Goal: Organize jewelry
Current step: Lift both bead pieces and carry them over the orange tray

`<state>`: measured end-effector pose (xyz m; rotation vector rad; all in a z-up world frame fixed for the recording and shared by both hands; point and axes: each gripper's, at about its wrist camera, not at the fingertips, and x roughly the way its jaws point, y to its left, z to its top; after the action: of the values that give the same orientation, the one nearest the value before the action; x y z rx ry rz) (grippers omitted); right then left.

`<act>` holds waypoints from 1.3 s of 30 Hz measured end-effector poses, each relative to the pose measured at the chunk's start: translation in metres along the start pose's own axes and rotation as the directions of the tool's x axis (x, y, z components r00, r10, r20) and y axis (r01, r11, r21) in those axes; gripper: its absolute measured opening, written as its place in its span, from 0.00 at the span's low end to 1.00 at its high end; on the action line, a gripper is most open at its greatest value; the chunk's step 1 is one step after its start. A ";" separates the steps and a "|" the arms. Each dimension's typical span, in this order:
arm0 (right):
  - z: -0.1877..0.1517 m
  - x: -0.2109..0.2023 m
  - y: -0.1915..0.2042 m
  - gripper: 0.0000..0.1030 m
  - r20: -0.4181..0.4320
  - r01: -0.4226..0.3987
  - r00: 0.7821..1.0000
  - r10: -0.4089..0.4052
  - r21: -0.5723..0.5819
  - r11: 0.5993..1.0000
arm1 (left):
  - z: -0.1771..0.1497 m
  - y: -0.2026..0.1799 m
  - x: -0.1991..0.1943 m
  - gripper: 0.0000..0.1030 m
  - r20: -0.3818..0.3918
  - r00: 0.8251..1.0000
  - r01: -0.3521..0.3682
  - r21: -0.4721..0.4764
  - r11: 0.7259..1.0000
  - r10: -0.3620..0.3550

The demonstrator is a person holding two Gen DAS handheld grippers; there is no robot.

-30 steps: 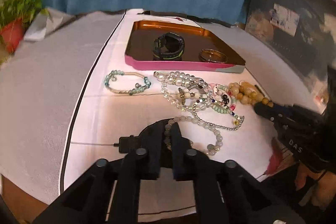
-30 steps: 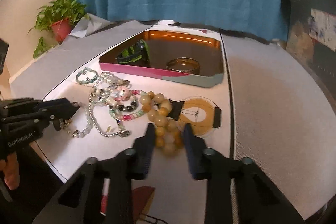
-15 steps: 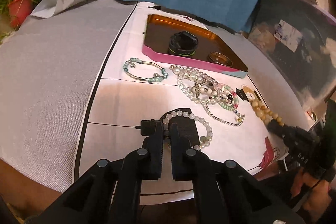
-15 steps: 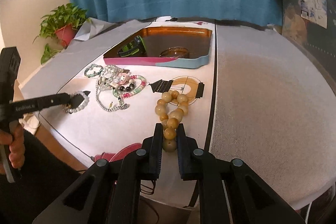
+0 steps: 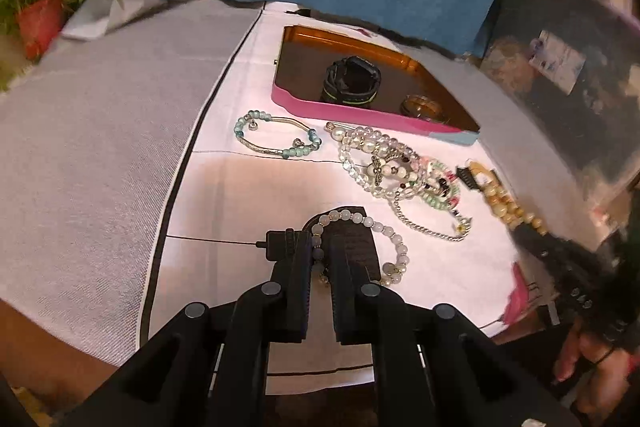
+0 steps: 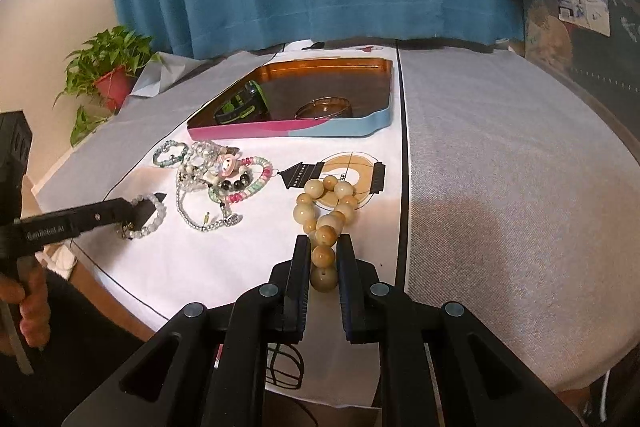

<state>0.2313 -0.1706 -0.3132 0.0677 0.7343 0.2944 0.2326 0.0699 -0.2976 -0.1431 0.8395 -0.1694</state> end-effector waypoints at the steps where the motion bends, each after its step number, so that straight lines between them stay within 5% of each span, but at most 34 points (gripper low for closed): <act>1: 0.000 0.000 0.000 0.14 -0.001 0.001 1.000 -0.001 -0.002 1.000 | -0.001 -0.005 0.001 0.08 0.002 1.000 -0.028 0.027 0.999 0.028; 7: -0.001 -0.002 0.004 0.13 -0.014 0.008 1.000 -0.009 -0.055 0.998 | 0.000 -0.023 0.006 0.06 -0.002 0.993 -0.117 0.143 0.983 0.119; 12: -0.002 -0.005 0.000 0.13 -0.025 -0.009 1.000 0.008 -0.036 0.999 | 0.004 -0.013 0.006 0.04 -0.025 0.996 -0.081 0.077 0.994 0.083; 18: 0.006 -0.023 0.005 0.13 0.049 -0.022 0.998 0.024 -0.043 0.999 | 0.018 -0.017 0.008 0.04 -0.100 0.994 -0.033 0.120 0.992 0.045; 34: 0.028 -0.034 0.011 0.13 0.071 -0.054 0.996 0.058 -0.052 0.997 | 0.037 -0.022 -0.015 0.04 -0.036 0.997 0.063 0.015 0.998 -0.063; 39: 0.045 -0.047 0.006 0.13 0.097 -0.060 0.993 0.062 -0.029 0.998 | 0.059 -0.030 -0.034 0.04 0.005 1.000 0.008 -0.001 1.000 -0.008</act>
<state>0.2274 -0.1768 -0.2483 0.0799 0.6320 0.3566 0.2516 0.0510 -0.2285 -0.1480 0.8344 -0.1761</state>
